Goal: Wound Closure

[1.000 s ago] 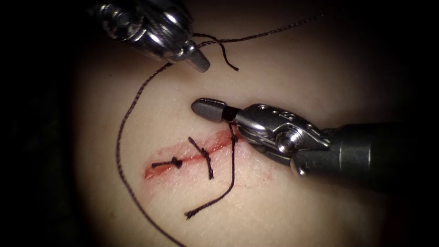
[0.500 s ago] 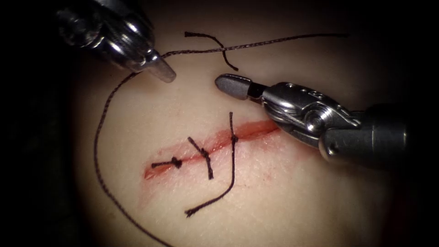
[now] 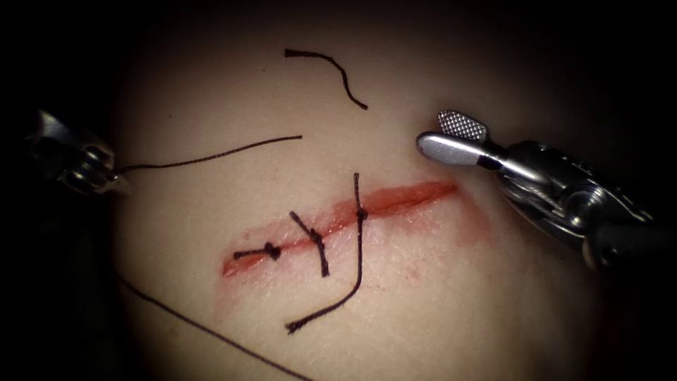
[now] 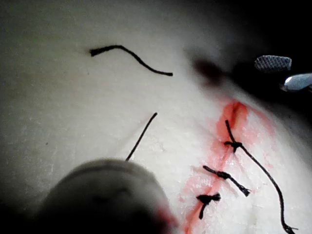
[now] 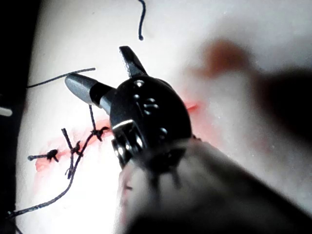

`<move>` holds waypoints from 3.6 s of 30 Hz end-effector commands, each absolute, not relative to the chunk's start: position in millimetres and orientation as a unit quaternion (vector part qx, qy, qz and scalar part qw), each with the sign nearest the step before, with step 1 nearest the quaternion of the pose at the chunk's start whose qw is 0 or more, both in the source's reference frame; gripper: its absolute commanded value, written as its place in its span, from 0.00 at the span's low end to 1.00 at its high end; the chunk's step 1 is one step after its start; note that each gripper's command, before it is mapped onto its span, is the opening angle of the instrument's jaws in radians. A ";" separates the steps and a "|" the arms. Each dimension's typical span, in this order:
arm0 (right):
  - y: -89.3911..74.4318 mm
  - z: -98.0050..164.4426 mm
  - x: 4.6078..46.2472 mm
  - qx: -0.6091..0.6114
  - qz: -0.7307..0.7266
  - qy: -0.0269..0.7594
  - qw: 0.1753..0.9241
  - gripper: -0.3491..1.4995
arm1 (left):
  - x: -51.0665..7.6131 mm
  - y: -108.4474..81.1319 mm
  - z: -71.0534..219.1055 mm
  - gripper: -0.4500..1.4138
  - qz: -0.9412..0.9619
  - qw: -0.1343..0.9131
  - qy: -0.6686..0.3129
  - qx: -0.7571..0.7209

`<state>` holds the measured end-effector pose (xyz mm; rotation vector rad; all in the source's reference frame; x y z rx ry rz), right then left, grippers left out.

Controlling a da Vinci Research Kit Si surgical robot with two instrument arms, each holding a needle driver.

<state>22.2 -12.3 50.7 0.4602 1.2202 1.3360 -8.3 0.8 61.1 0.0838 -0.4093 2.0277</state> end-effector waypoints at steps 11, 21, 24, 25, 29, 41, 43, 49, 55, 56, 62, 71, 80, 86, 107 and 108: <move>-13.1 50.3 23.4 0.206 0.568 0.527 0.597 0.88 | -17.1 4.3 52.3 0.84 0.879 0.400 -0.220 -0.136; -13.3 50.1 23.4 0.208 0.569 0.527 0.596 0.89 | -21.8 -1.0 49.3 0.83 0.836 0.377 -0.346 -0.199; -13.4 50.1 23.5 0.209 0.569 0.527 0.596 0.89 | -20.8 -2.3 50.5 0.83 0.829 0.382 -0.365 -0.183; -13.4 50.0 23.5 0.210 0.570 0.526 0.595 0.89 | -19.9 -3.5 51.5 0.81 0.823 0.387 -0.380 -0.169; -14.0 50.0 23.8 0.216 0.573 0.525 0.591 0.89 | -18.9 -2.5 53.3 0.80 0.775 0.404 -0.457 -0.169; -20.8 46.4 27.4 0.293 0.423 0.551 0.657 0.48 | -20.8 0.8 54.4 0.87 0.513 0.514 -0.551 -0.411; -21.4 45.4 28.2 0.295 0.393 0.558 0.669 0.38 | -20.9 0.8 54.5 0.87 0.500 0.514 -0.560 -0.414; -22.6 42.9 30.4 0.280 0.359 0.570 0.684 0.43 | -21.0 0.6 54.6 0.87 0.497 0.504 -0.573 -0.414; -22.2 43.5 29.6 0.279 0.360 0.570 0.684 0.51 | -21.2 2.1 55.7 0.78 0.517 0.539 -0.535 -0.394; -22.0 43.7 29.5 0.280 0.360 0.570 0.684 0.55 | -21.3 2.1 56.3 0.79 0.576 0.525 -0.482 -0.400; -21.2 44.0 27.3 0.265 0.375 0.570 0.682 0.74 | -20.4 -1.7 58.0 0.44 0.793 0.381 -0.443 -0.174; -19.0 43.7 24.2 0.267 0.386 0.568 0.677 0.69 | -24.0 -6.5 56.2 0.51 0.773 0.397 -0.477 -0.130; -17.3 45.0 21.9 0.255 0.400 0.566 0.674 0.67 | -24.9 -5.7 56.7 0.57 0.692 0.450 -0.538 -0.172; -17.4 44.9 22.0 0.255 0.399 0.566 0.674 0.67 | -24.7 -5.1 57.3 0.37 0.672 0.484 -0.538 -0.156; -17.4 45.3 28.0 -0.082 0.000 0.625 0.777 0.88 | -25.3 -3.4 54.9 0.00 0.661 0.517 -0.527 -0.133; -17.4 45.8 28.7 -0.101 -0.021 0.622 0.776 0.87 | -25.3 -3.4 54.7 0.00 0.660 0.518 -0.527 -0.134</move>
